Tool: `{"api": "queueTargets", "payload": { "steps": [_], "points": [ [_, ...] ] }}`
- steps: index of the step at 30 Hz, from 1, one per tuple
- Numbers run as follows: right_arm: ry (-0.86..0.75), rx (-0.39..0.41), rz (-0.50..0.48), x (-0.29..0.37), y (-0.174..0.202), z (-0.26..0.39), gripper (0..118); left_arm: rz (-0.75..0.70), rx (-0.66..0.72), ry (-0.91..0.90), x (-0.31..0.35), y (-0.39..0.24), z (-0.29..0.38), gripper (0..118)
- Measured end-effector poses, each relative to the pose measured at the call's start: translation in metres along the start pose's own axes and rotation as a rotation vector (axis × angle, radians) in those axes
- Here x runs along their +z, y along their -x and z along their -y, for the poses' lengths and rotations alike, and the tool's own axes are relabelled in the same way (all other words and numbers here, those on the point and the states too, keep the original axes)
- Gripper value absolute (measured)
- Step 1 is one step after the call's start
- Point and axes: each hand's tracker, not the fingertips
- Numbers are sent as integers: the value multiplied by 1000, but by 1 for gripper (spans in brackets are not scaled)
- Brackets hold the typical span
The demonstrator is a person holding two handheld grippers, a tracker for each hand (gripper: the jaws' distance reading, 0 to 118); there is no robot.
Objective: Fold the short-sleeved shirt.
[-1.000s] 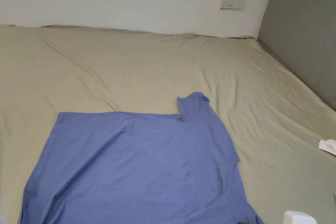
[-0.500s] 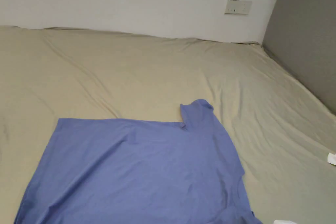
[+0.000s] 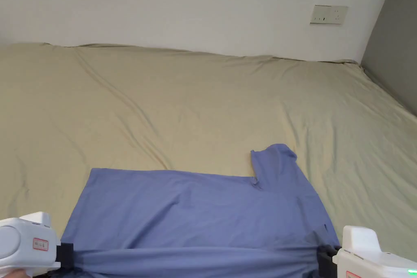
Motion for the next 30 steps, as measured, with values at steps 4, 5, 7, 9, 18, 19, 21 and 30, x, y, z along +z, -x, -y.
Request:
{"api": "queueTargets", "payload": {
  "steps": [4,5,7,9,18,19,21,30],
  "points": [
    [52,40,26,-30,3,-1,12,1,21,28,-19,5,-6,20],
    [52,52,30,-33,4,0,15,-2,22,21,-16,5,-4,38],
    [-19,67,85,-28,5,-1,64,-73,-13,-69,-6,9,-2,101],
    [-124,62,110,3,6,-2,118,-57,-36,-208,23,16,9,118],
    [-577,28,170,142,39,46,86,-65,-176,-806,125,-8,140,87],
    [-624,40,171,149,44,54,56,-72,-196,-839,128,-13,154,79],
    [-685,68,208,164,60,71,43,-95,-211,-889,132,-24,180,70],
    [-641,89,174,178,71,92,2,-95,-231,-777,126,-25,162,0]
  ]
}}
